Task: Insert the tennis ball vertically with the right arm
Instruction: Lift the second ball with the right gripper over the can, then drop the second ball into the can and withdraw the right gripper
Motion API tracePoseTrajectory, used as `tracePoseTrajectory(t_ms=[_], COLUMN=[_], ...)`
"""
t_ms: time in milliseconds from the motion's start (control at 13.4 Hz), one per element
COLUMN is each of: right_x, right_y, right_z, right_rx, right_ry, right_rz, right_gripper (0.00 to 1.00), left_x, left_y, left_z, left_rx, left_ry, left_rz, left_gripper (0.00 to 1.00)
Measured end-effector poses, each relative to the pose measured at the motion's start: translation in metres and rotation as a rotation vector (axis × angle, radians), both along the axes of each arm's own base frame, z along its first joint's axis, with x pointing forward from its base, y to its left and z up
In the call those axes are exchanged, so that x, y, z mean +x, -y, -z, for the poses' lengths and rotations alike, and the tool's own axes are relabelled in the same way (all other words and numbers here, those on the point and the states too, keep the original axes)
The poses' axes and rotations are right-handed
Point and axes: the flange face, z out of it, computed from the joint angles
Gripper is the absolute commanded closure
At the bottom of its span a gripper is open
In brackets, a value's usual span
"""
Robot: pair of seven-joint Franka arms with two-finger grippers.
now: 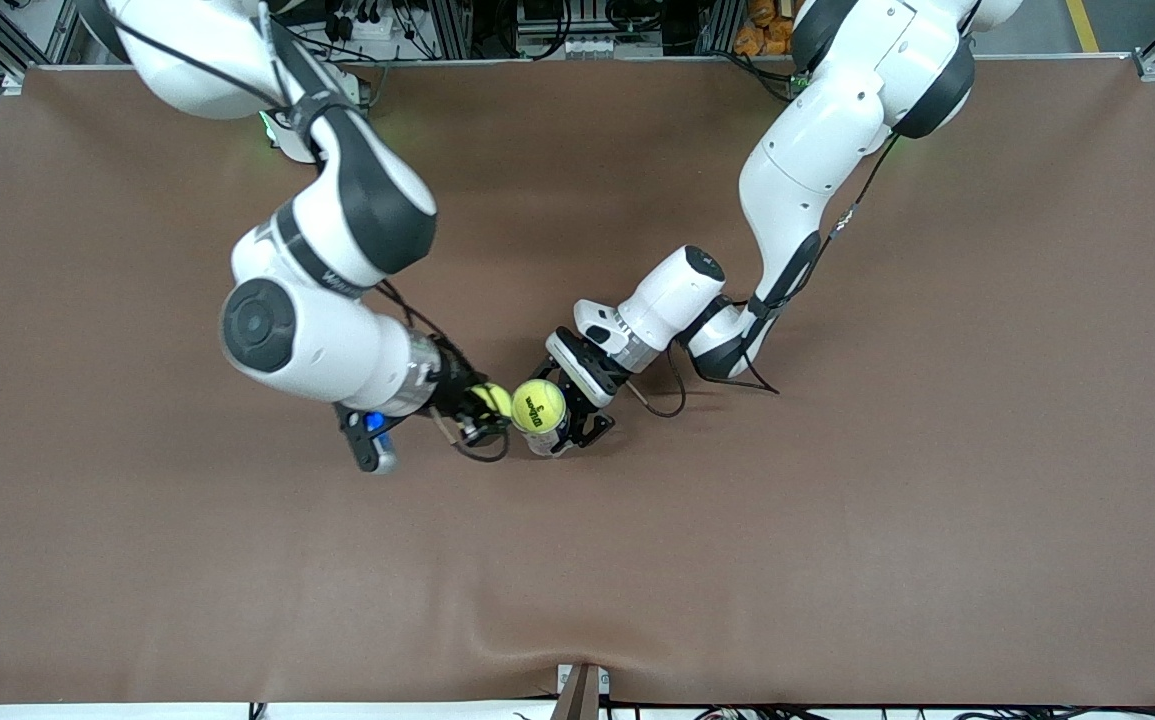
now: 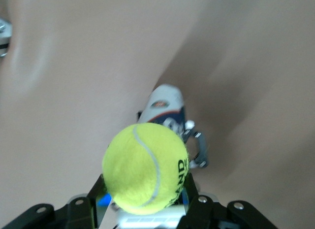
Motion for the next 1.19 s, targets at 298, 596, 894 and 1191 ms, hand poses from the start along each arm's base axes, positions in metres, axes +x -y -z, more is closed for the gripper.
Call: tracePoseTrajectory(t_ms=[298,596,894,1191], right_x=[-0.011,-0.017,-0.014,-0.009], right_y=[-0.024,-0.037,-0.036,-0.031], right_z=[-0.001,0.011,0.028,0.051], right_rx=[0.013,0.005,-0.013,-0.036], right_ry=[0.01,-0.005,-0.021,-0.039], right_rz=[0.007,-0.01,-0.009,-0.001], right_gripper=[1.0,1.0,1.0,0.0], left_x=[0.0,0.0,0.0,0.0], left_y=[0.0,0.0,0.0,0.0], left_z=[0.0,0.0,0.0,0.0], left_rx=[0.0,0.0,0.0,-0.001], left_ry=[0.0,0.0,0.0,0.0], left_rz=[0.0,0.0,0.0,-0.001], left_gripper=[0.22,0.22,0.22,0.22])
